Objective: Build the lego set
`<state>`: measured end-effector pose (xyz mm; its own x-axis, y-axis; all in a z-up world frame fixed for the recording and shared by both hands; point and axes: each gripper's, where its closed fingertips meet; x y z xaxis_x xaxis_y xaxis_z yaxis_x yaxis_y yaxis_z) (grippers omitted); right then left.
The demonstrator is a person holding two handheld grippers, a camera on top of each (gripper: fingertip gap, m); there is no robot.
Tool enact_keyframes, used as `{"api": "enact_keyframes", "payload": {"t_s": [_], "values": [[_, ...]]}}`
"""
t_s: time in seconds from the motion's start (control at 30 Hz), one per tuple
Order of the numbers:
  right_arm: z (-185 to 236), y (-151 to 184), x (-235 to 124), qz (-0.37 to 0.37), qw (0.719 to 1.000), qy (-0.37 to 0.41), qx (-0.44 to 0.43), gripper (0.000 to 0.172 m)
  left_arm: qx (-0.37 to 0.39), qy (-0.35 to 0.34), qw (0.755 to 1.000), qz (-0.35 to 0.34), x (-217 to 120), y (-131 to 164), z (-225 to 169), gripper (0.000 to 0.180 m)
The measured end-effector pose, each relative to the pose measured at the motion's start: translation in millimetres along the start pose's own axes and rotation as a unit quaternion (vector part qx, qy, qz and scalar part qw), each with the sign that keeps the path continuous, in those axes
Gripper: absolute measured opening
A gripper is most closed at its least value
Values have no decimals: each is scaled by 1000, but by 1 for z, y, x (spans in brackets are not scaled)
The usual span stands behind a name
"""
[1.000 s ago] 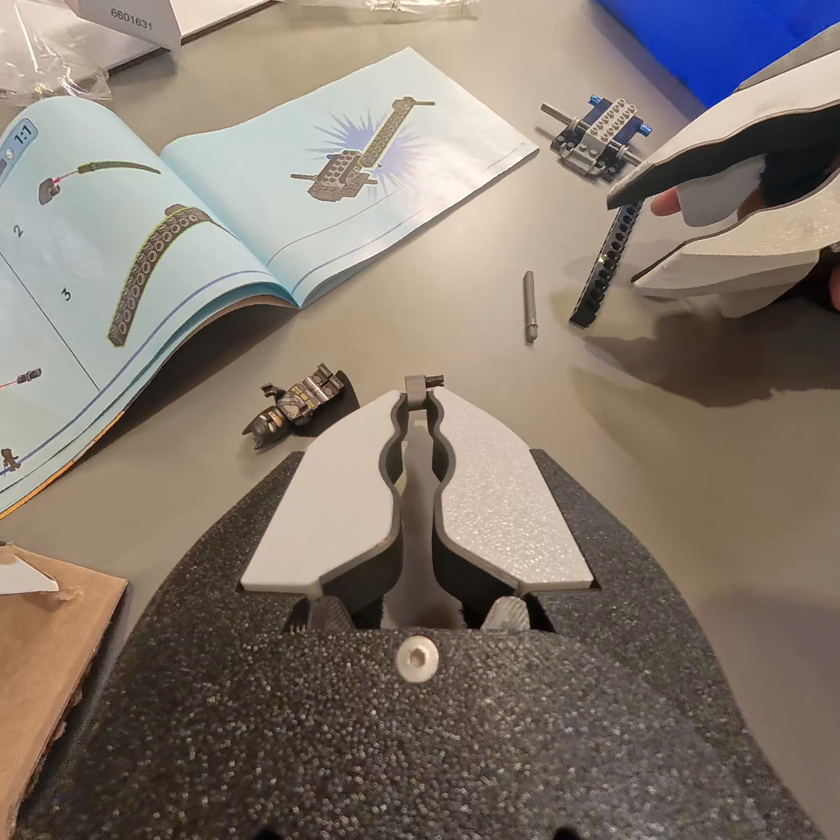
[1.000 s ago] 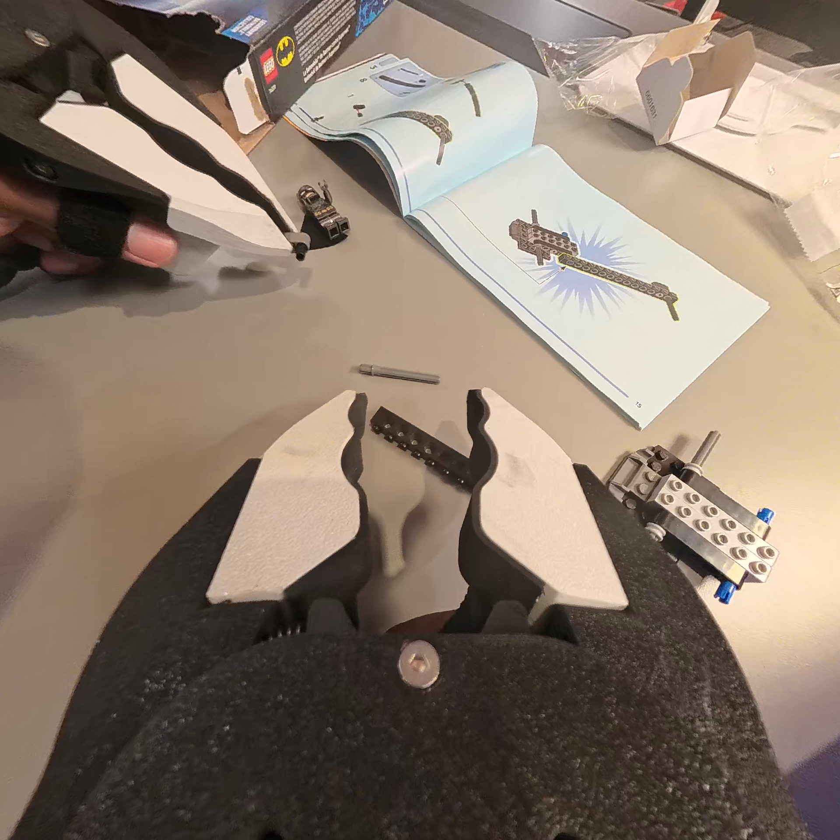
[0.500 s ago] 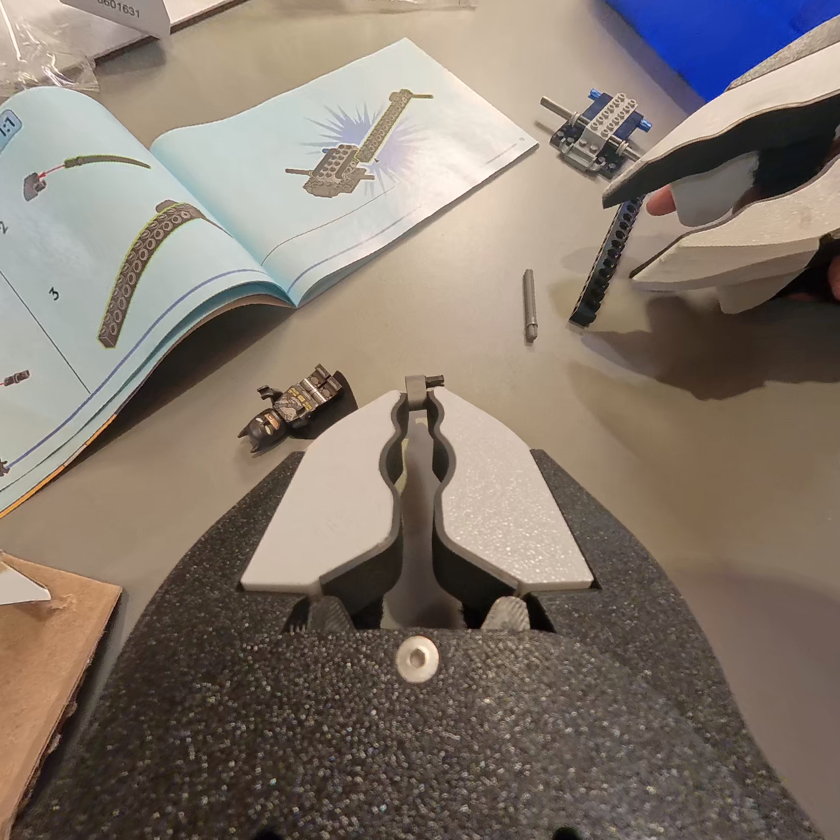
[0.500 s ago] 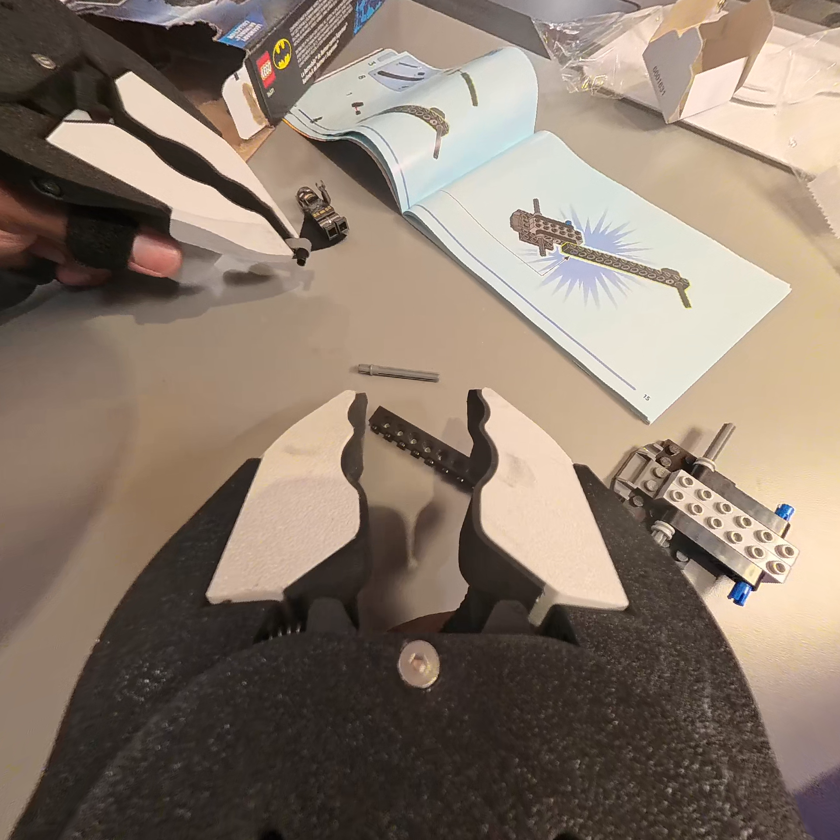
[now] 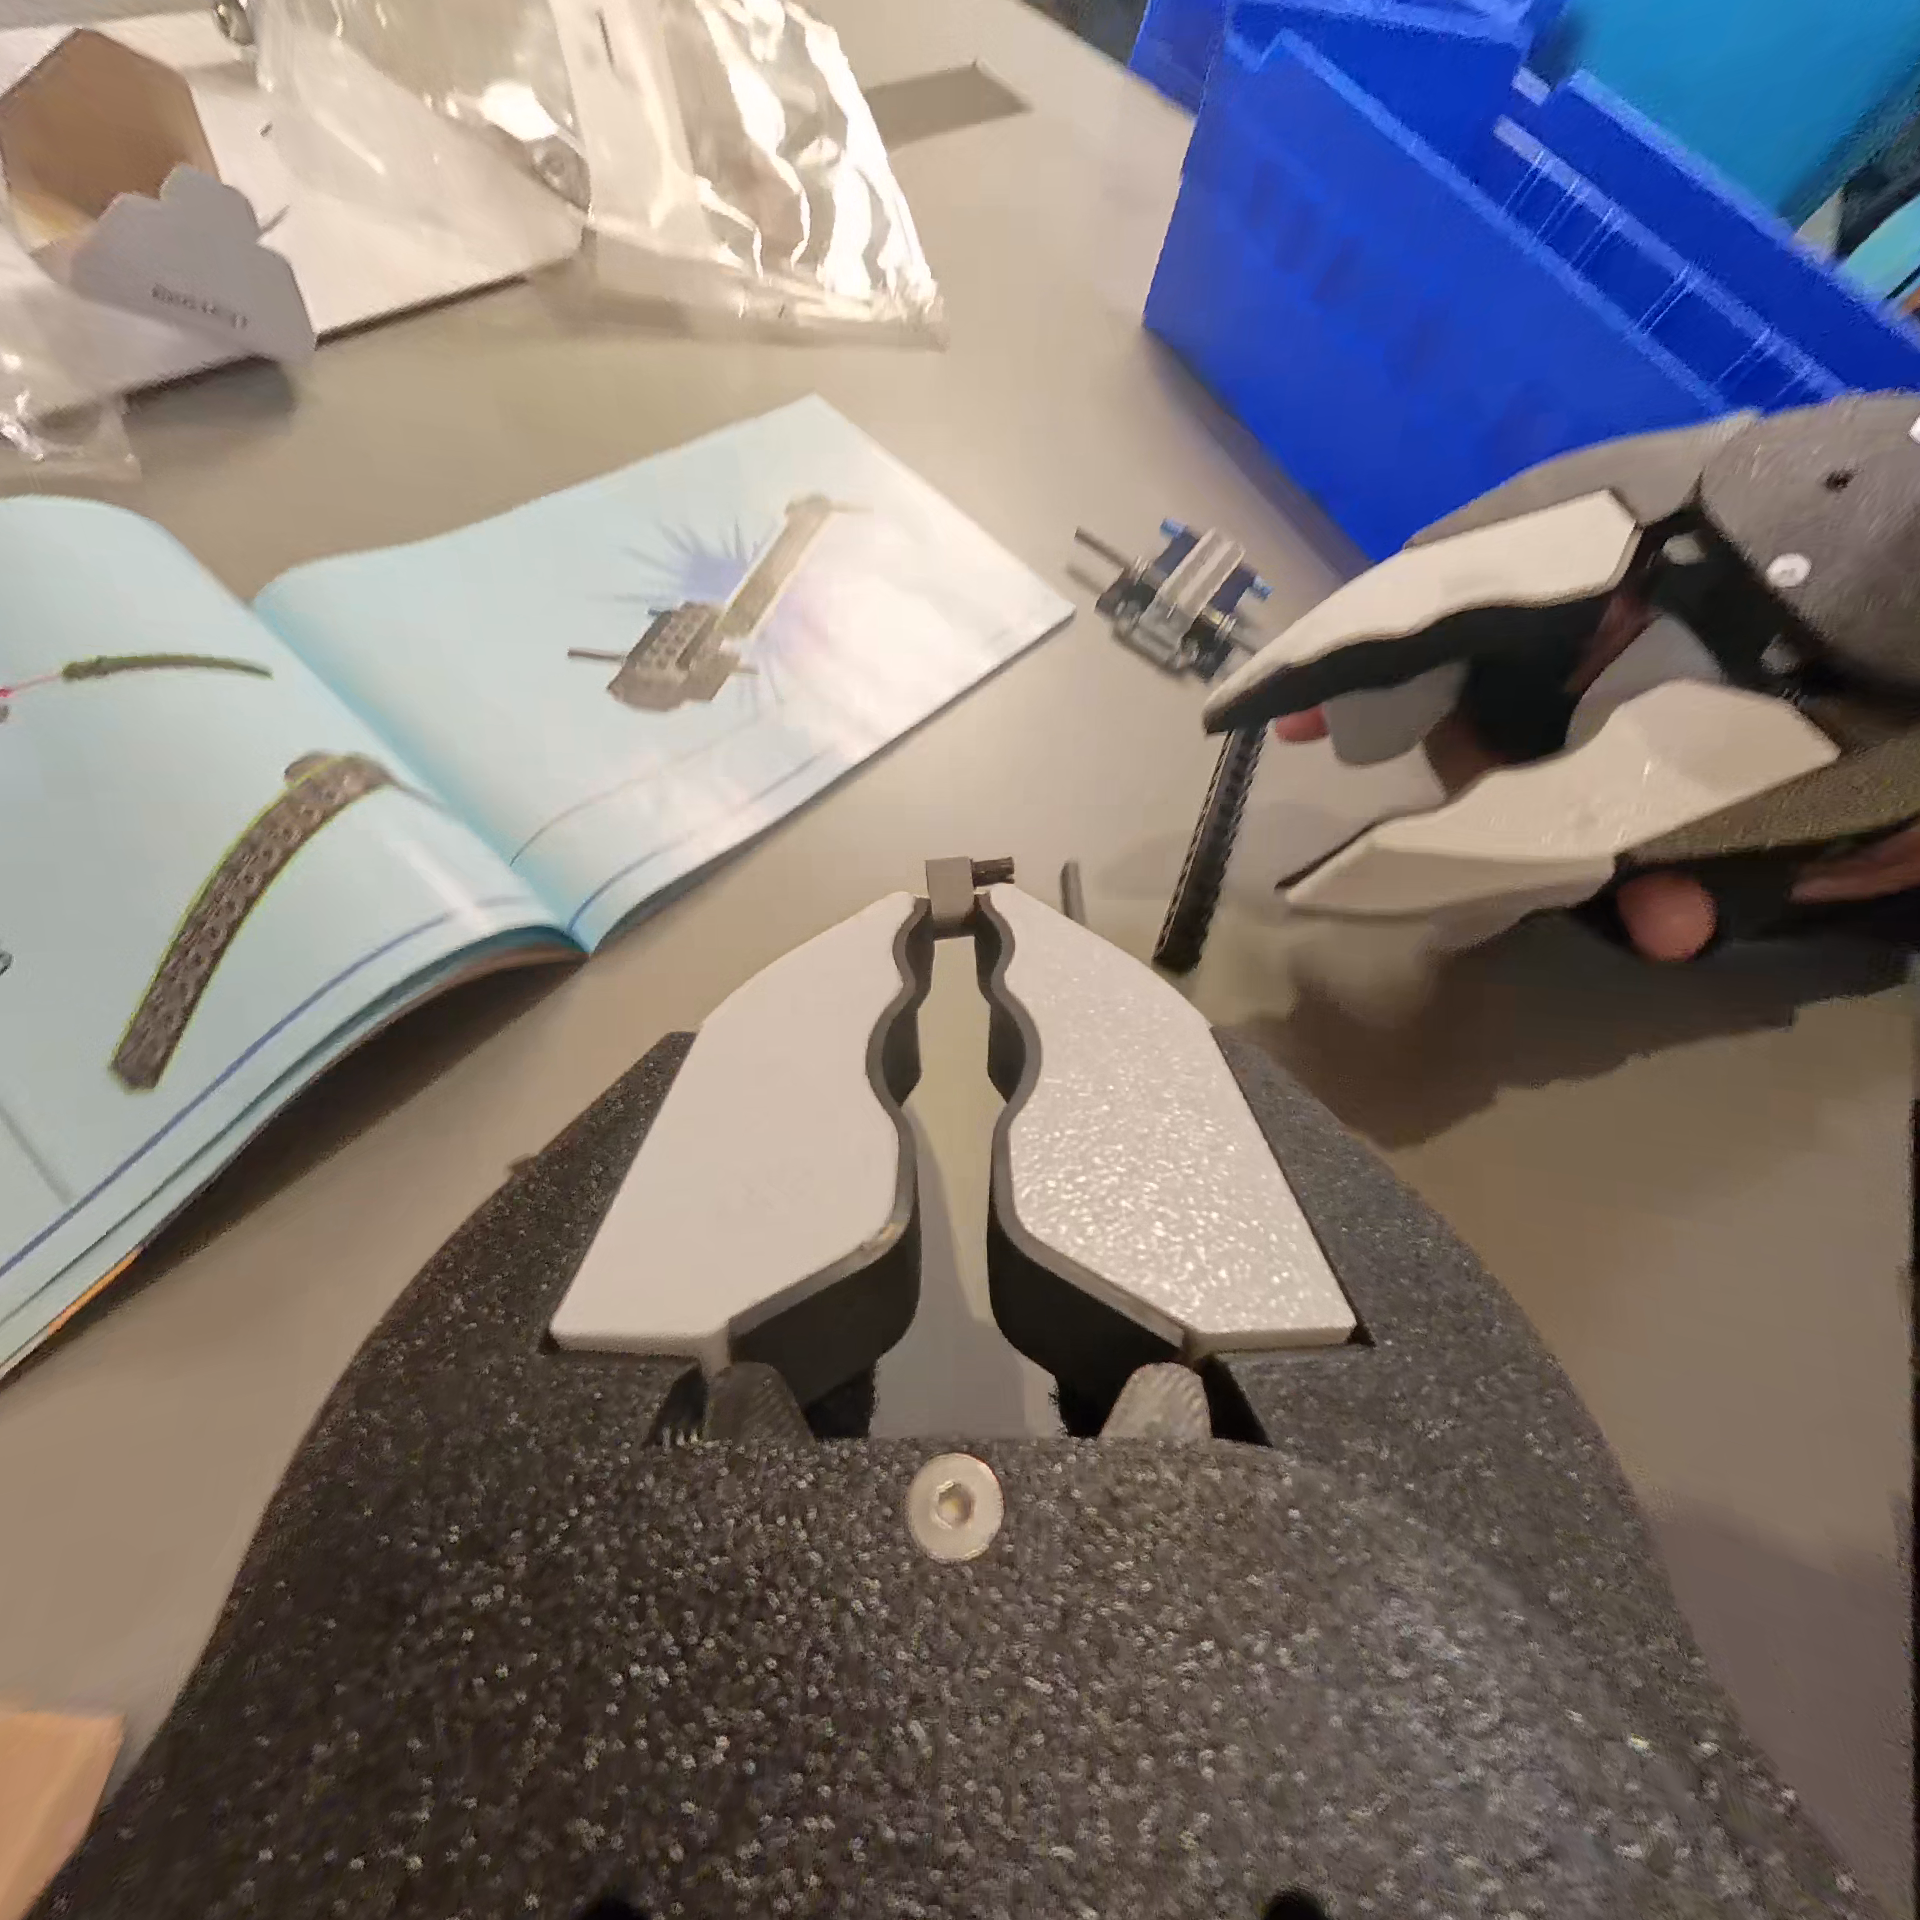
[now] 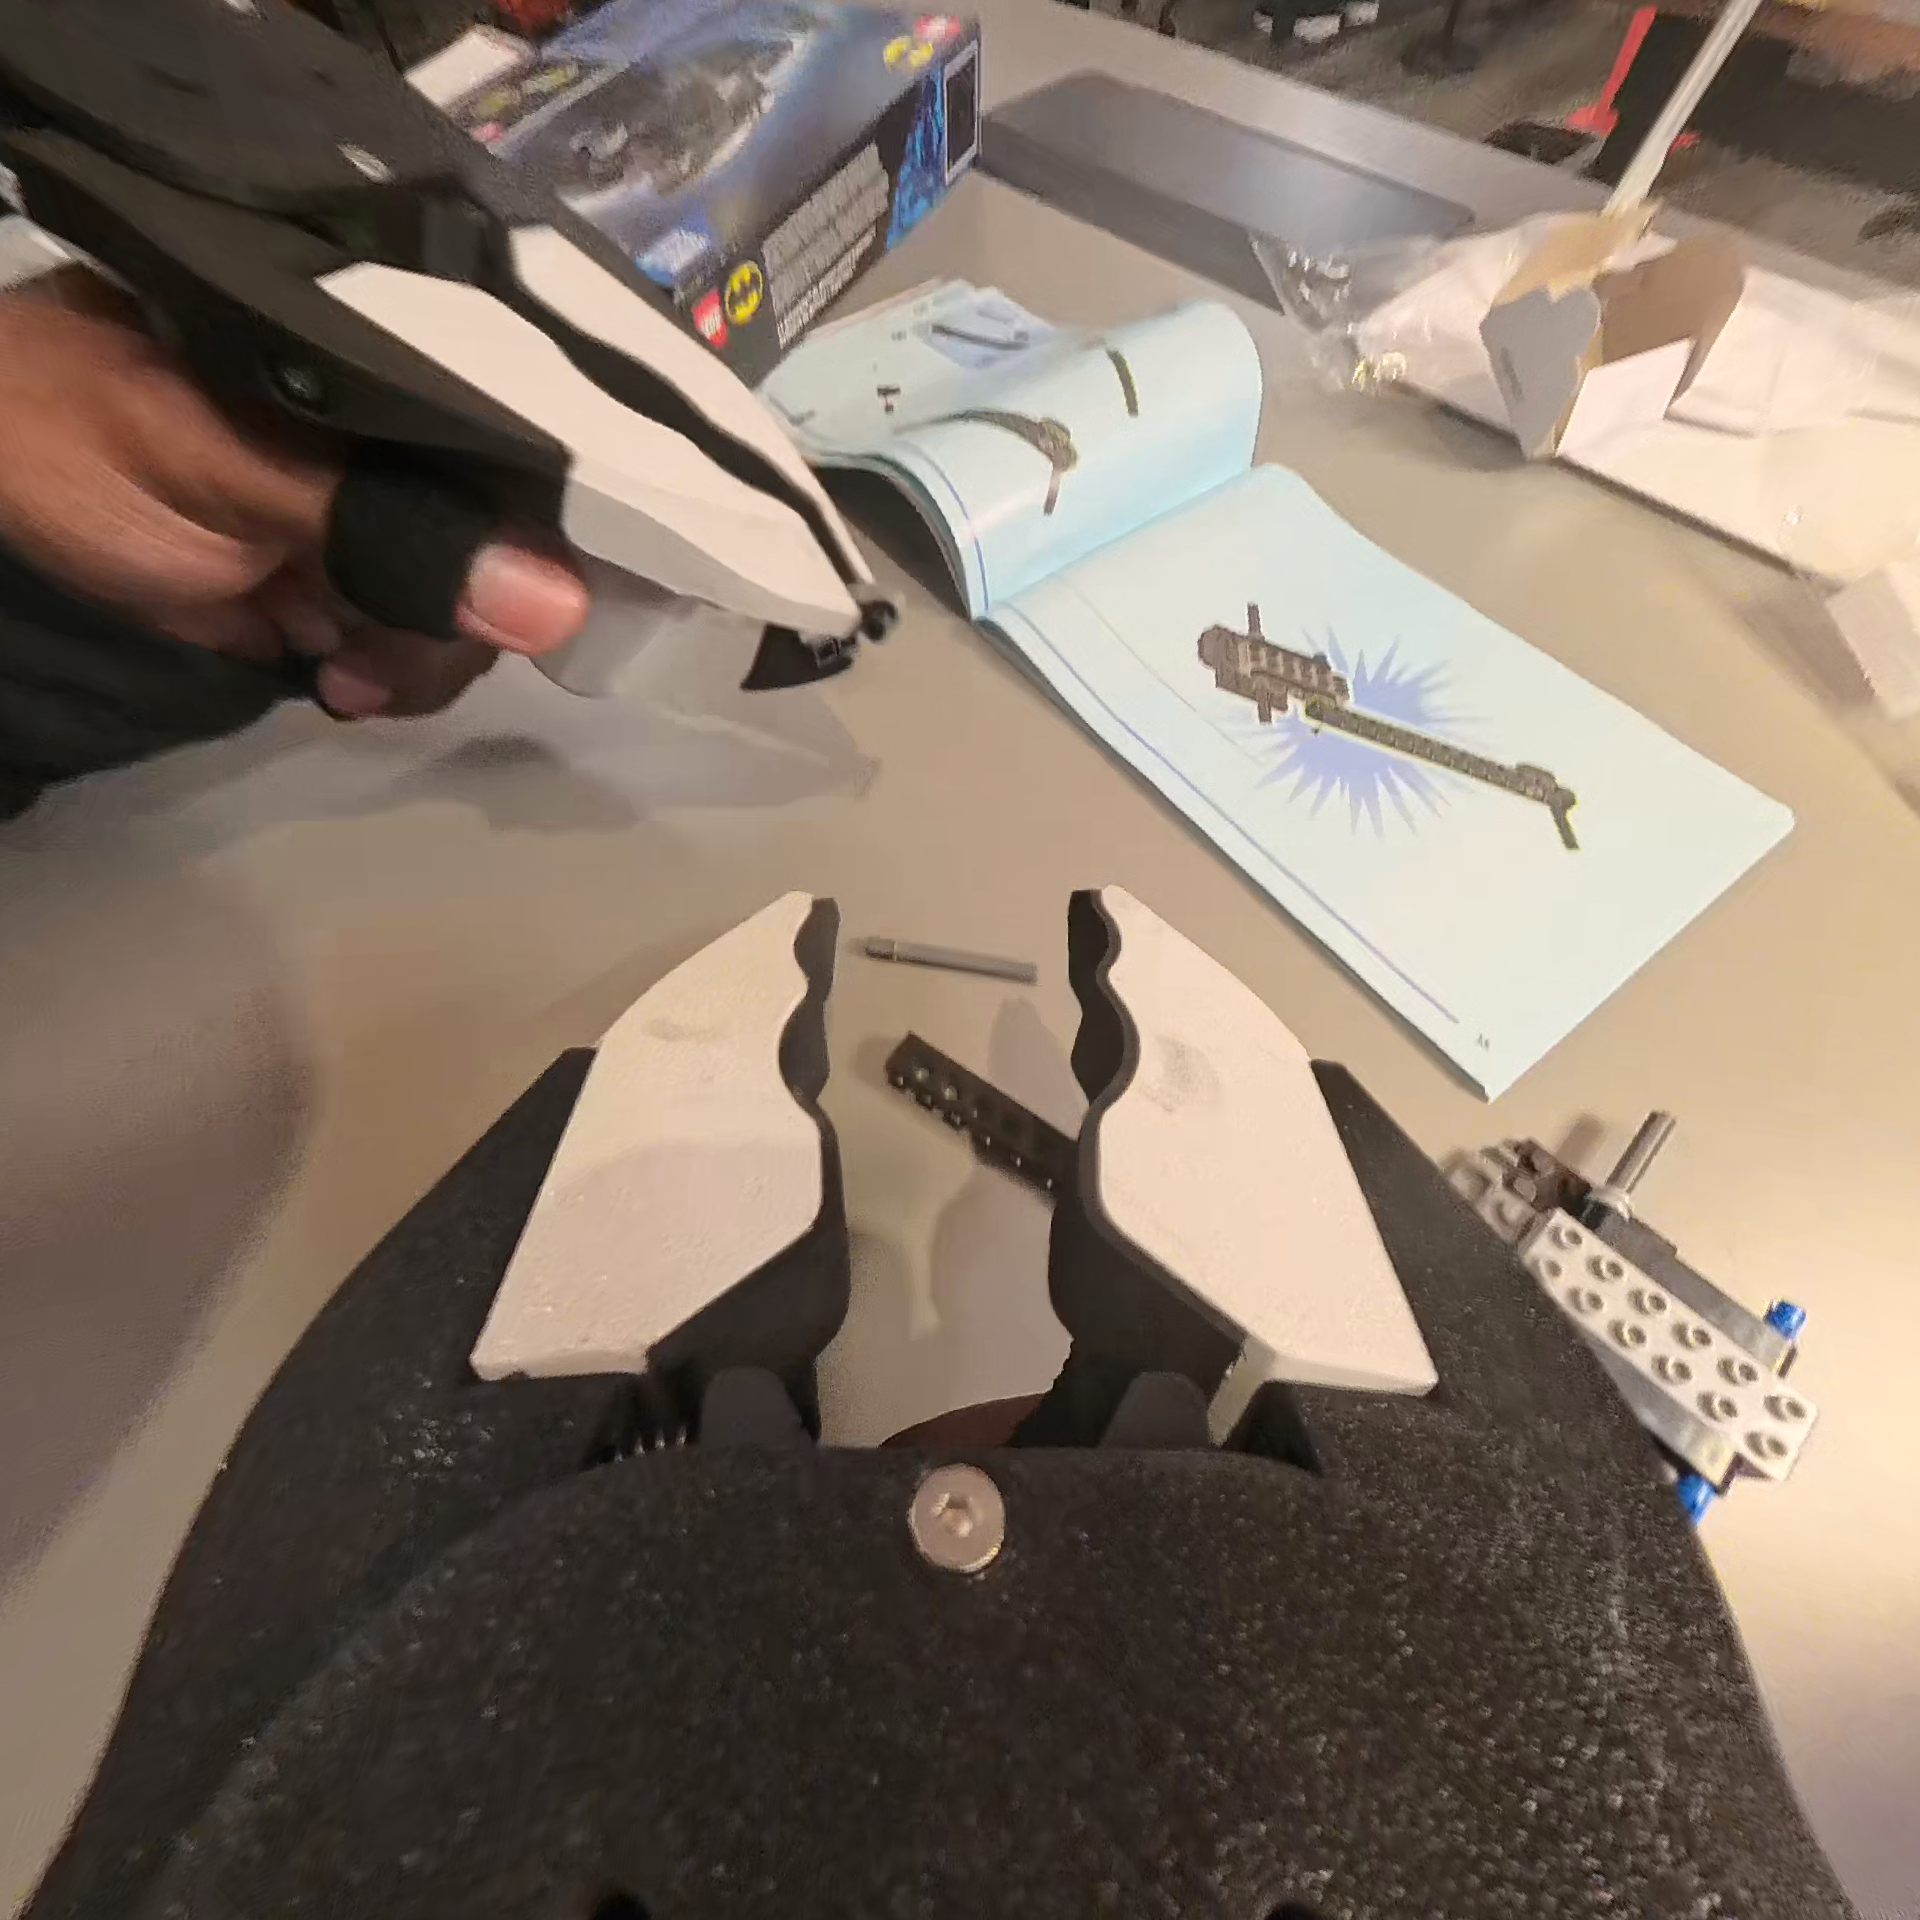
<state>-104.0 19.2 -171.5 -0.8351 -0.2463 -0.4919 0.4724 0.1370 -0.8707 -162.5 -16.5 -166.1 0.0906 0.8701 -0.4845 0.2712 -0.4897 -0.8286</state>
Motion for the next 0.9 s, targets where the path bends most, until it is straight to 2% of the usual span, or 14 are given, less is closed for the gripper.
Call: {"api": "enact_keyframes", "payload": {"t_s": [0.1, 0.2, 0.3, 0.4, 0.63, 0.9], "values": [[0, -13, 4, -32, 999, 10, -16, 44, -29, 24, 999, -23, 11, -9, -2, 8], [-3, -18, 8, -63, 997, 27, -37, 43, -56, 13, 996, -62, 11, -13, 8, 8], [-3, -23, 0, -100, 995, 12, -26, 40, -67, 14, 986, -152, -3, -31, 14, 8], [-4, -24, -8, -121, 993, 1, -6, 38, -92, 45, 975, -196, -8, -37, 11, 7], [-1, -26, -15, -139, 990, -8, -10, 37, -83, 83, 975, -189, 0, -35, -12, 7], [-4, -24, -14, -136, 990, -19, 15, 37, -94, 93, 972, -193, -2, -35, -12, 8]]}}
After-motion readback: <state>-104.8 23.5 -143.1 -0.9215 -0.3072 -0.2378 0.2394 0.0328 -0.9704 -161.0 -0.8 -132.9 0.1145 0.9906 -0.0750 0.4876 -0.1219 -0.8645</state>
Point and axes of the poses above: each gripper's, where its closed fingertips meet, x out along the fingers, y out of its underside, z = x × y across the jaws, and after that the axes turned 2 degrees about -x, right-handed
